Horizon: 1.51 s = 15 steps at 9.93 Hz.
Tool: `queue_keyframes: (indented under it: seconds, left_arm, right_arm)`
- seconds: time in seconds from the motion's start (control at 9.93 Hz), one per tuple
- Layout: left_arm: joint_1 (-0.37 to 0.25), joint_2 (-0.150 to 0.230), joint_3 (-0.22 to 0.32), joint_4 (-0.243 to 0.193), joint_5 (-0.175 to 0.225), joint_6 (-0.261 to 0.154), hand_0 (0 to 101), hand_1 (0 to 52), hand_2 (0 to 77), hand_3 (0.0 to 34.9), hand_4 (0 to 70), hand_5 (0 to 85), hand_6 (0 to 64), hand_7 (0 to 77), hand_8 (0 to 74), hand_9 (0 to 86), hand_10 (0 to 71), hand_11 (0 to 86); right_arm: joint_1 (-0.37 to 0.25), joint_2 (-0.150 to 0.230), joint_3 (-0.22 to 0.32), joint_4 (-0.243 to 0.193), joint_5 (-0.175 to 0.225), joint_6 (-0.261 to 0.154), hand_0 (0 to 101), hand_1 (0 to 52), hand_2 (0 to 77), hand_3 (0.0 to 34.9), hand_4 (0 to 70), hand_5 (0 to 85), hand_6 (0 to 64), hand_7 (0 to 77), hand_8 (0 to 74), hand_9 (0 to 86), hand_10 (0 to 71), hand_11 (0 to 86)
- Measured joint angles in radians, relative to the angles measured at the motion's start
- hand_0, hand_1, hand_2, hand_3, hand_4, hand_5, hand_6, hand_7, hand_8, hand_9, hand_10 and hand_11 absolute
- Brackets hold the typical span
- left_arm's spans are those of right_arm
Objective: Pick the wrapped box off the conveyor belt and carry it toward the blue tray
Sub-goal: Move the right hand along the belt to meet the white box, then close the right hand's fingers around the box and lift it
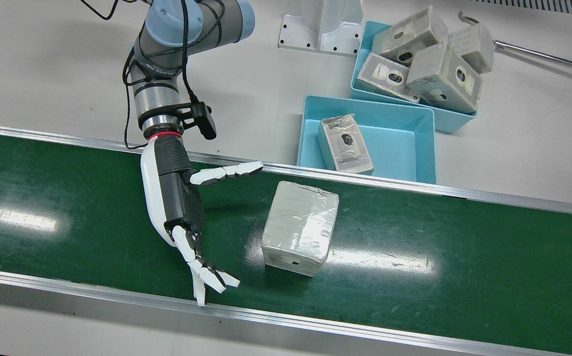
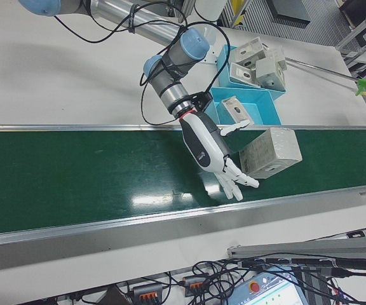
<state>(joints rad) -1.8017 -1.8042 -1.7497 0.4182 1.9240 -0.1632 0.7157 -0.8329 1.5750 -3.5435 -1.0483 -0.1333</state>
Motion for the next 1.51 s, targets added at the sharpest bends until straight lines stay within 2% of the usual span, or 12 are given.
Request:
queue_keyframes:
  seconds: [0.1,0.2,0.4,0.5,0.6,0.71,0.81,0.91,1.01,1.11,1.31,1.51]
  left_arm:
    - [0.000,0.000,0.000,0.000,0.000,0.000,0,0.0,1.1,0.0,0.0,1.1,0.5,0.5,0.5,0.5,0.5,0.5]
    - [0.000,0.000,0.000,0.000,0.000,0.000,0,0.0,1.1,0.0,0.0,1.1,0.5,0.5,0.5,0.5,0.5,0.5]
    - [0.000,0.000,0.000,0.000,0.000,0.000,0,0.0,1.1,0.0,0.0,1.1,0.5,0.5,0.5,0.5,0.5,0.5]
    - [0.000,0.000,0.000,0.000,0.000,0.000,0,0.0,1.1,0.0,0.0,1.1,0.5,0.5,0.5,0.5,0.5,0.5]
    - [0.000,0.000,0.000,0.000,0.000,0.000,0,0.0,1.1,0.0,0.0,1.1,0.5,0.5,0.5,0.5,0.5,0.5]
    - [0.000,0.000,0.000,0.000,0.000,0.000,0,0.0,1.1,0.0,0.0,1.1,0.5,0.5,0.5,0.5,0.5,0.5]
    - [0.000,0.000,0.000,0.000,0.000,0.000,0,0.0,0.5,0.0,0.0,1.1,0.5,0.5,0.5,0.5,0.5,0.5]
    - [0.000,0.000,0.000,0.000,0.000,0.000,0,0.0,0.5,0.0,0.0,1.1,0.5,0.5,0.5,0.5,0.5,0.5]
    - [0.000,0.000,0.000,0.000,0.000,0.000,0,0.0,0.5,0.0,0.0,0.5,0.5,0.5,0.5,0.5,0.5,0.5]
    - [0.000,0.000,0.000,0.000,0.000,0.000,0,0.0,1.1,0.0,0.0,0.5,0.5,0.5,0.5,0.5,0.5,0.5]
    - [0.000,0.000,0.000,0.000,0.000,0.000,0,0.0,0.5,0.0,0.0,0.5,0.5,0.5,0.5,0.5,0.5,0.5]
    - [0.000,0.000,0.000,0.000,0.000,0.000,0,0.0,1.1,0.0,0.0,1.1,0.5,0.5,0.5,0.5,0.5,0.5]
  right_arm:
    - [-0.010,0.020,-0.024,0.000,0.001,-0.003,49,15.3,5.5,0.3,8.2,13.1,6.5,20.7,2.2,3.3,0.0,1.1]
    - [-0.024,0.038,-0.043,0.001,0.007,-0.008,50,15.3,5.5,2.6,8.2,13.1,6.5,20.7,2.2,3.3,0.0,1.1]
    - [-0.058,0.072,-0.065,0.001,0.028,-0.026,50,15.3,5.5,2.5,8.2,14.7,7.6,21.8,2.2,3.3,0.0,1.1]
    - [-0.068,0.084,-0.068,0.001,0.036,-0.034,51,18.5,6.5,0.7,10.9,16.9,7.1,21.8,3.8,4.4,0.0,0.5]
    - [-0.074,0.094,-0.069,0.000,0.051,-0.041,54,22.4,13.1,0.6,14.7,24.0,13.1,28.9,6.0,10.4,1.1,1.1]
    - [-0.077,0.098,-0.068,-0.001,0.065,-0.045,60,27.8,18.0,0.8,22.4,31.6,18.5,34.4,15.8,16.9,9.8,1.1]
    - [-0.078,0.098,-0.066,-0.003,0.076,-0.046,60,27.8,18.0,0.8,22.4,31.6,18.5,34.4,15.8,16.9,9.8,1.1]
    - [-0.079,0.098,-0.063,-0.005,0.081,-0.047,61,18.5,27.3,0.7,31.1,37.1,25.6,39.3,33.8,33.3,26.7,10.4]
    - [-0.079,0.098,-0.058,-0.007,0.084,-0.047,61,18.5,27.3,0.7,31.1,37.1,25.6,39.3,33.8,33.3,26.7,10.4]
    - [-0.080,0.098,-0.038,-0.008,0.085,-0.051,55,10.4,31.6,0.2,35.5,39.3,30.5,43.1,41.5,37.6,42.5,26.7]
    - [-0.105,0.095,0.072,-0.013,0.084,-0.113,51,8.2,32.7,0.4,36.5,40.9,33.3,45.8,46.4,40.9,50.2,29.5]
    - [-0.192,0.085,0.207,-0.031,0.106,-0.206,48,8.2,32.7,0.3,37.1,42.0,36.5,49.1,52.4,44.7,60.0,33.8]
